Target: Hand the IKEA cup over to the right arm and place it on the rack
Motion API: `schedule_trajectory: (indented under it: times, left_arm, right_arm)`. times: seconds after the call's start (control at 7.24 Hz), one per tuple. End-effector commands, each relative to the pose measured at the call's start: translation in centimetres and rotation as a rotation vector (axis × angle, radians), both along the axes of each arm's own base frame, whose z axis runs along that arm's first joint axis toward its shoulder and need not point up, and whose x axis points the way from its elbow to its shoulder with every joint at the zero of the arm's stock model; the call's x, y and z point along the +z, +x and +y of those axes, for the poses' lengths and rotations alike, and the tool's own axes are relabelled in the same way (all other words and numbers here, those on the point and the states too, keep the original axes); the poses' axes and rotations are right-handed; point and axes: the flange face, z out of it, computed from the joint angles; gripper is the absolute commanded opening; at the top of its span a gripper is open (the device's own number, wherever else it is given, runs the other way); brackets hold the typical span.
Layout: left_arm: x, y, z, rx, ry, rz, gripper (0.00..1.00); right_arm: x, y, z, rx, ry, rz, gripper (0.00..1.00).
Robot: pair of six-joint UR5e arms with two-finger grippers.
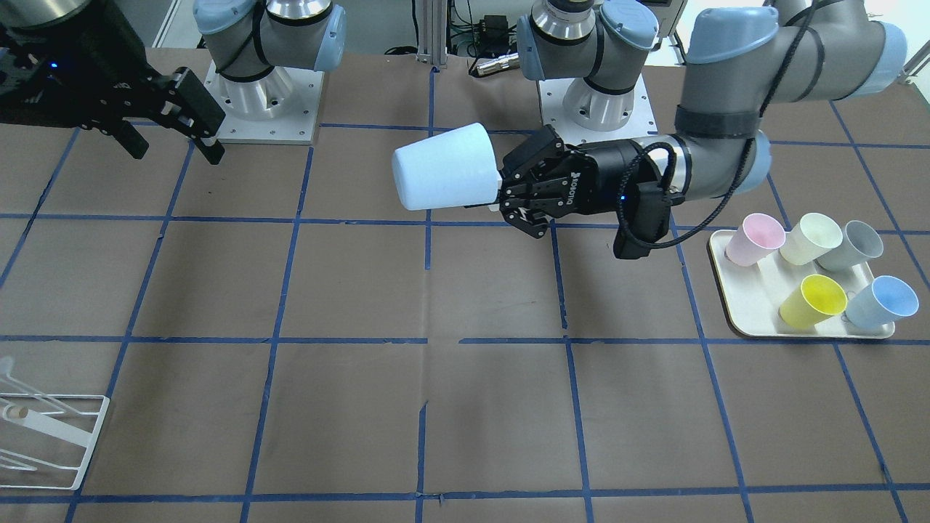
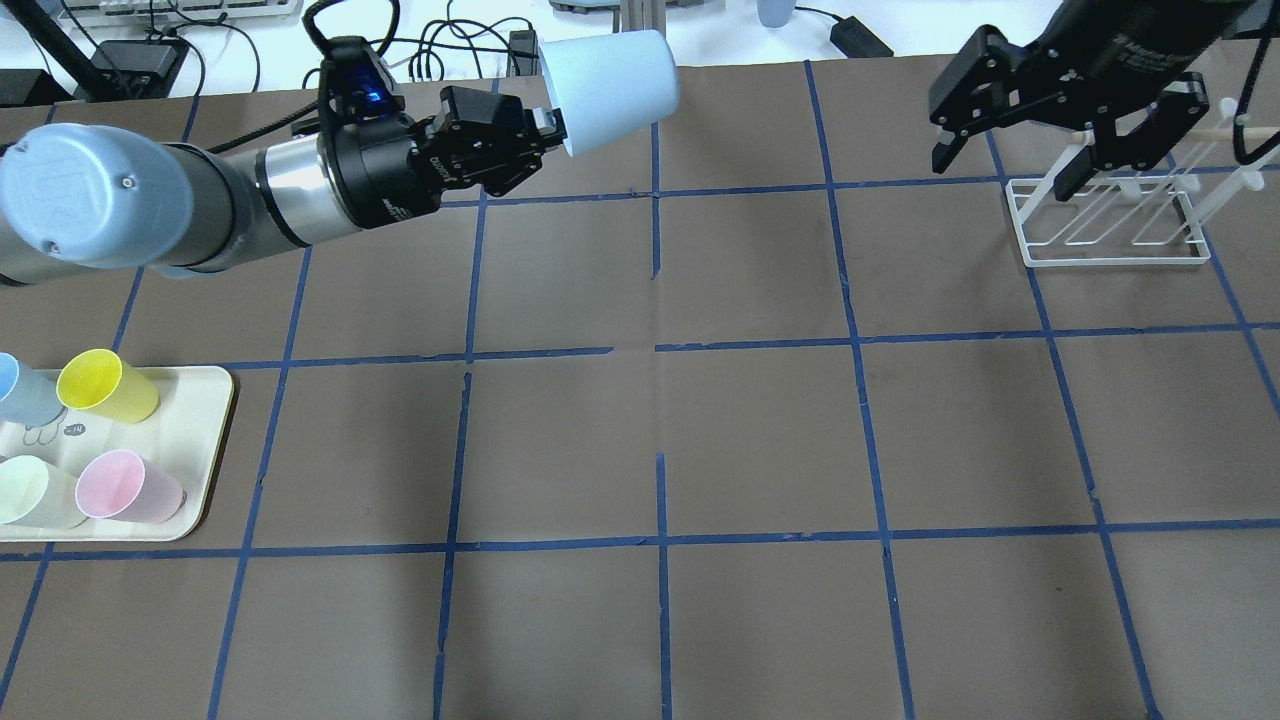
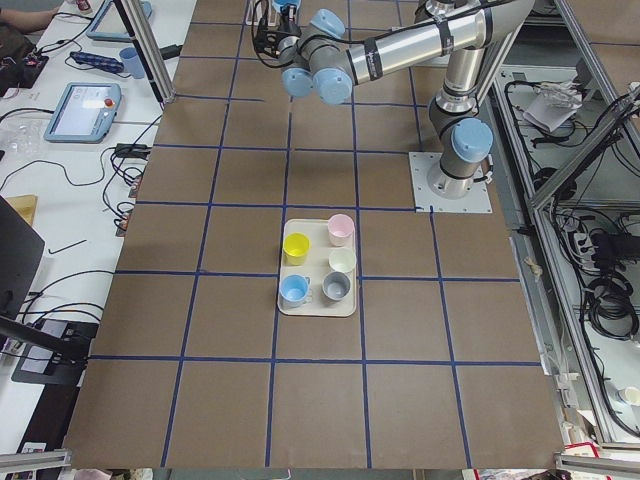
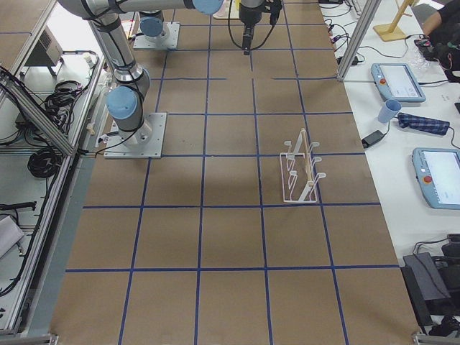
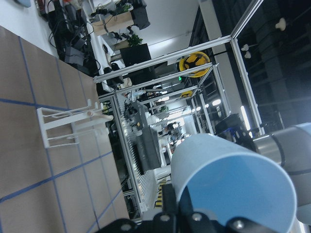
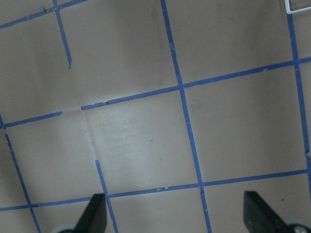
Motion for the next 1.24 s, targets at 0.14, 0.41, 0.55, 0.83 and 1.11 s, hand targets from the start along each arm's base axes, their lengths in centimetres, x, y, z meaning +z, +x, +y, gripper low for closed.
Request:
schedule_trajectory:
  times: [0.14,0.41,0.55,0.83,1.11]
  left_arm:
    - [-3.4,-2.5,1.4,-0.003,0.004,0.021,0.0]
    - [-3.4,-3.9,2.1,-0.028,0.011,0.024,0.0]
    - [-2.7,-5.2,2.3,0.0,0.003,0.058,0.0]
    - [-2.4,-8.5,2.9,0.023,-0.007,0.115,0.0]
    - [-2.3,-9.2,3.2,0.013,-0.014,0.118,0.0]
  right_arm:
    - [0.3,-8.8,0.4,-0.167,0.05,-0.281,1.0]
    - [-0.3,-13.0,1.2,-0.279,0.07,-0.471,1.0]
    - [-0.8,-14.0,1.7,-0.321,0.089,-0.602,1.0]
    - [-2.6,-12.8,2.2,-0.379,0.157,-0.779,1.0]
    - [-4.3,-10.3,2.7,-0.477,0.241,-0.96,1.0]
